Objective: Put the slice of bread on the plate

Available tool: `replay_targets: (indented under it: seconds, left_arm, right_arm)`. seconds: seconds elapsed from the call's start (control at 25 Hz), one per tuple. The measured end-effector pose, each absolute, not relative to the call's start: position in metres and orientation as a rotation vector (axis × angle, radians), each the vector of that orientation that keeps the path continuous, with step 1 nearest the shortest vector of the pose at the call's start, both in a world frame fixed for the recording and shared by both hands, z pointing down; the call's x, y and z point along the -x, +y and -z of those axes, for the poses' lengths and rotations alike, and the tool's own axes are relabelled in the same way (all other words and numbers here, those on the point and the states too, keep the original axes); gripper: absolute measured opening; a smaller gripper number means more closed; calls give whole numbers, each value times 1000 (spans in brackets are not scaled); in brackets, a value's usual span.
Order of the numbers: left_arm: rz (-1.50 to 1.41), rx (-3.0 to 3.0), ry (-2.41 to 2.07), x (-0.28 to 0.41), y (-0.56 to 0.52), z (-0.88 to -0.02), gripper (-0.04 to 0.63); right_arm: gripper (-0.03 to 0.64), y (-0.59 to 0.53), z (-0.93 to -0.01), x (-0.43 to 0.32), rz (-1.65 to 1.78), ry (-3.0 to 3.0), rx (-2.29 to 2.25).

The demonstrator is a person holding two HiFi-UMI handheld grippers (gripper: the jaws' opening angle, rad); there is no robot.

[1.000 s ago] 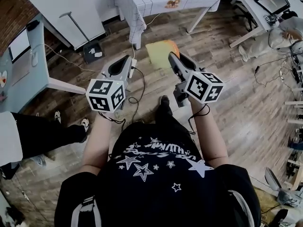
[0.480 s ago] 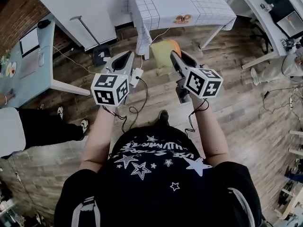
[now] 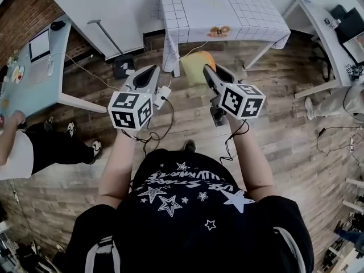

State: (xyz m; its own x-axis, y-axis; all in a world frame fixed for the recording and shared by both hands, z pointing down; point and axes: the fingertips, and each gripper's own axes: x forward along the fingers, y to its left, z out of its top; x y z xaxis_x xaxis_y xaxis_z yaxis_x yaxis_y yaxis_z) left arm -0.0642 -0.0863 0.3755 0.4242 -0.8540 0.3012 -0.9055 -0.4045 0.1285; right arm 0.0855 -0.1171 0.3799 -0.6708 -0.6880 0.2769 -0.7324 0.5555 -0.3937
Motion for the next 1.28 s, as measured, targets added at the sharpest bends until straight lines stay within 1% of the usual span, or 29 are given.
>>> replay_targets:
  seconds: [0.28,0.6,0.92,1.28]
  left_arm:
    - [-278,-2363,-1559,55,-88,-380,9]
    - [-274,-2348,-1574,57,-101,-380,9]
    - [-238,-2388,-1521,45,-159,-378,9]
    - [-207,-2369,-1504,68,-234,-388,9]
  right_arm:
    - [98,-134,-377,-99,-764,-2713,-1199]
    - [98,-142,-384,-97,-761,-2699,-1177]
    - [98,-194,-373,-113,-750,-2676,-1280]
    - [98,-270,-374,-97,-749,-2665,-1297]
